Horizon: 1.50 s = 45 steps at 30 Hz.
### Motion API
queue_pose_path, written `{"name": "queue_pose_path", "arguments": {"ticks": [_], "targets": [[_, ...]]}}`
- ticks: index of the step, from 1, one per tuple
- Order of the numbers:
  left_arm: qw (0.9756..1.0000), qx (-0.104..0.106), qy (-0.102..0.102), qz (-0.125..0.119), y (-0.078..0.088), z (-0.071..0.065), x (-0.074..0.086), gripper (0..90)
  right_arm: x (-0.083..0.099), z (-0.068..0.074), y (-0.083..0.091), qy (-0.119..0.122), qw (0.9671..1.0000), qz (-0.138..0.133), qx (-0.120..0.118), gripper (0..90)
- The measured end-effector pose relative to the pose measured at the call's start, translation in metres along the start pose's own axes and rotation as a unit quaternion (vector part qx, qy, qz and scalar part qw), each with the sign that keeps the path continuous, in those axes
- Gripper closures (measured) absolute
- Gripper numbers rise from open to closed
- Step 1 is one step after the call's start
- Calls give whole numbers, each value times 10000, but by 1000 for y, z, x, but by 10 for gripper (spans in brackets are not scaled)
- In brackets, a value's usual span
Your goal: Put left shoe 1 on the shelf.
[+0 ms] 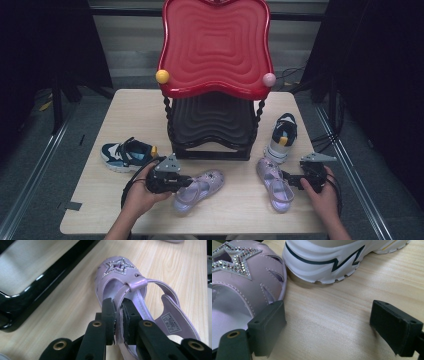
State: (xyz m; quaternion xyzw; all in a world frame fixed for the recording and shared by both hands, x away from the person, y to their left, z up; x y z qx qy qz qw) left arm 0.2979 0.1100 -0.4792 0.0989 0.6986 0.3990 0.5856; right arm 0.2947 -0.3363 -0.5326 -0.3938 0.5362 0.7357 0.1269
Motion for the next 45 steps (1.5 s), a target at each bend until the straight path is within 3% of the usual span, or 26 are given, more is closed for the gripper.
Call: {"name": "queue_pose_path", "arguments": {"ticks": [1,9,17,35,45], "targets": [[9999,-31,-102,-45,1,1,-1,823,0,0,0,2,10000,2,0,123],[9997,-53,-163,-157,5,0,-4,825,0,0,0,2,10000,2,0,123],[9988,-112,-182,-429,7,0,-8,826,0,0,0,7,10000,4,3,123],[9962,-153,78,-854,20,0,-20,828,0,0,0,-1,10000,0,2,123],[9942,-205,79,-1054,31,0,-29,828,0,0,0,7,10000,2,3,123]]}}
Point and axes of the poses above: each handheld gripper's, and its own axes: y roughly backward along the jaws, x roughly out of its underside, z roughly to its left, the point moved 3 cm from there along -y, roughly forward along the jaws, and after that the axes turned 8 degrees about -x, right-handed, at the moved point
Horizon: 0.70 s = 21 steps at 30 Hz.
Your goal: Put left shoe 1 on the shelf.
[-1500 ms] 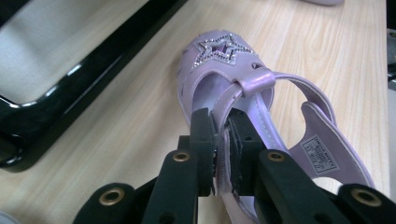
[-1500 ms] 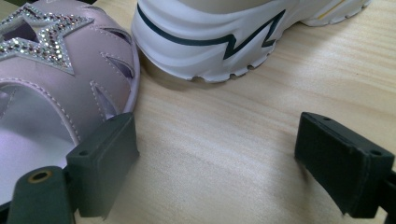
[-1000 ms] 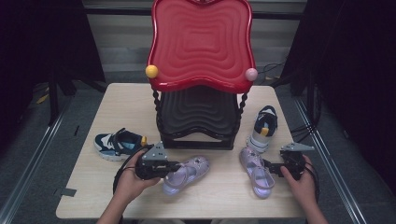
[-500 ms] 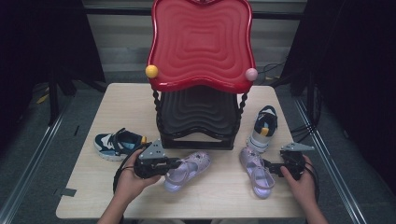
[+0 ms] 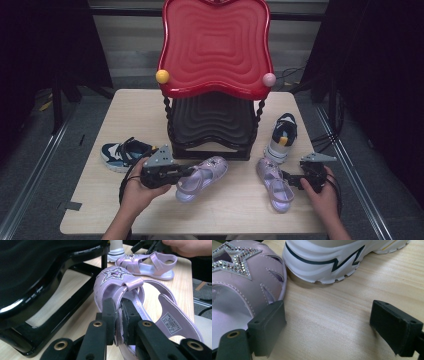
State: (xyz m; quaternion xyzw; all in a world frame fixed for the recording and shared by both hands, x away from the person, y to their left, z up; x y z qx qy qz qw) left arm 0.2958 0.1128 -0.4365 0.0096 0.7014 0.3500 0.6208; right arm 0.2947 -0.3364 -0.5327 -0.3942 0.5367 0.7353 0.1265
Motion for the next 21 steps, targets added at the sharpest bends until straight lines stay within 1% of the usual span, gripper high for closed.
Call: {"name": "queue_pose_path", "arguments": {"ticks": [4,5,10,13,17,18,20,21], "targets": [[10000,8,-11,-43,3,0,-4,829,0,0,0,-1,10000,1,0,123],[10000,22,20,-47,4,0,-5,829,0,0,0,-6,10000,-2,-4,123],[9999,-12,-17,-152,11,1,-11,829,0,0,0,-4,10000,-1,-2,123],[9997,-86,21,-211,15,2,-16,830,0,0,0,-6,10000,-1,-3,123],[9993,-198,14,-309,22,3,-22,830,0,0,0,-5,10000,-1,-3,123],[9992,-197,27,-340,24,4,-23,830,0,0,0,-5,10000,-1,-3,123],[9989,-278,16,-373,27,5,-26,830,0,0,0,-1,10000,0,0,123],[9988,-294,40,-382,27,5,-27,830,0,0,0,-5,10000,-1,-3,123]]}}
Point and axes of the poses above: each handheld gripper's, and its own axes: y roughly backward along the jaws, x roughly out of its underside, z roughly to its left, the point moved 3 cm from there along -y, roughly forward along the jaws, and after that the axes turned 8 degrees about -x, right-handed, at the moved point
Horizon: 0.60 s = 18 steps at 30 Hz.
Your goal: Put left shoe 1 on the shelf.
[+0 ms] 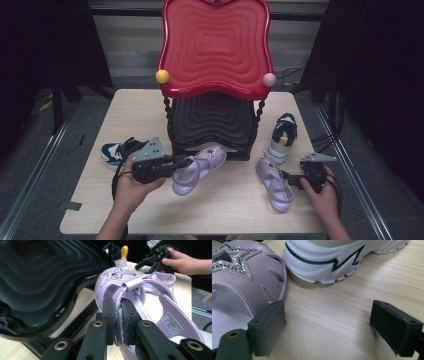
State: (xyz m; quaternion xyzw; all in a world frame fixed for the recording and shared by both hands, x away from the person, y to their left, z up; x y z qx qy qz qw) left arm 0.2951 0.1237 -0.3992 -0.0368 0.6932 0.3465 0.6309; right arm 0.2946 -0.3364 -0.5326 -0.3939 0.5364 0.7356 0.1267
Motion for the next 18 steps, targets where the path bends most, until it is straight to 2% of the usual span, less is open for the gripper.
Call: {"name": "queue_pose_path", "arguments": {"ticks": [9,12,15,18], "targets": [[9994,-247,53,-243,3,5,-15,831,0,0,0,1,10000,-1,1,123],[9987,-415,17,-308,3,8,-20,830,0,0,0,4,10000,2,4,123],[9979,-527,116,-345,0,10,-23,830,0,0,0,1,10000,-1,0,123],[9969,-702,121,-334,-4,12,-26,830,0,0,0,1,10000,0,2,123]]}}
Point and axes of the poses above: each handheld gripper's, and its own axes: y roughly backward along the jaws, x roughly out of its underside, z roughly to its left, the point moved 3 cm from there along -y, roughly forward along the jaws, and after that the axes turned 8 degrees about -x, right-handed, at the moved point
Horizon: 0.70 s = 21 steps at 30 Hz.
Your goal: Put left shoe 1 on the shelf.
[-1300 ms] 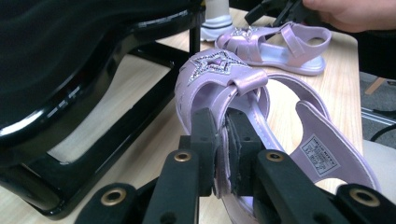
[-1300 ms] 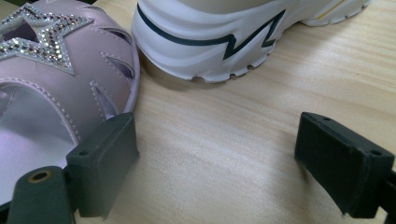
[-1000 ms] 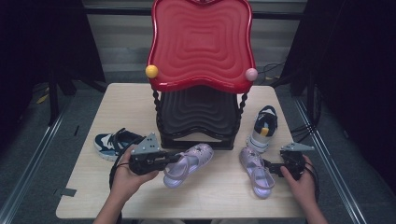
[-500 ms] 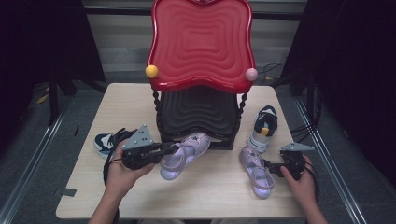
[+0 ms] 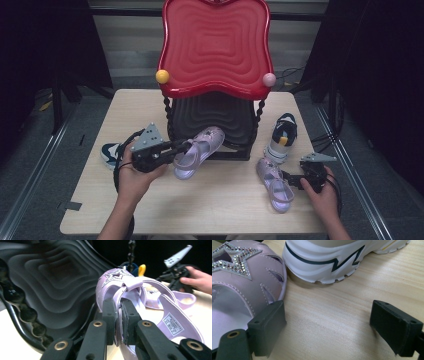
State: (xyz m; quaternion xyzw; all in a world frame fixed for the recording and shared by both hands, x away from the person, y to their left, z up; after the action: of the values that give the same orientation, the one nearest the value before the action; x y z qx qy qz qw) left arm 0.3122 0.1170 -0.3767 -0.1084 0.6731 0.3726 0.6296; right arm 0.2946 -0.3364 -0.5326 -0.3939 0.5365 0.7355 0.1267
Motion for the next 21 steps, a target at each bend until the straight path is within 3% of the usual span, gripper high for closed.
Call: {"name": "queue_pose_path", "arguments": {"ticks": [9,12,15,21], "targets": [[9988,-481,67,-81,-16,1,-6,830,0,0,0,4,10000,2,3,123],[9970,-753,68,-152,-23,1,-7,830,0,0,0,3,10000,1,2,123],[9966,-802,85,-157,-26,0,-7,830,0,0,0,4,10000,2,3,123],[9936,-1110,78,-169,-36,0,-6,830,0,0,0,1,10000,0,-1,123]]}}
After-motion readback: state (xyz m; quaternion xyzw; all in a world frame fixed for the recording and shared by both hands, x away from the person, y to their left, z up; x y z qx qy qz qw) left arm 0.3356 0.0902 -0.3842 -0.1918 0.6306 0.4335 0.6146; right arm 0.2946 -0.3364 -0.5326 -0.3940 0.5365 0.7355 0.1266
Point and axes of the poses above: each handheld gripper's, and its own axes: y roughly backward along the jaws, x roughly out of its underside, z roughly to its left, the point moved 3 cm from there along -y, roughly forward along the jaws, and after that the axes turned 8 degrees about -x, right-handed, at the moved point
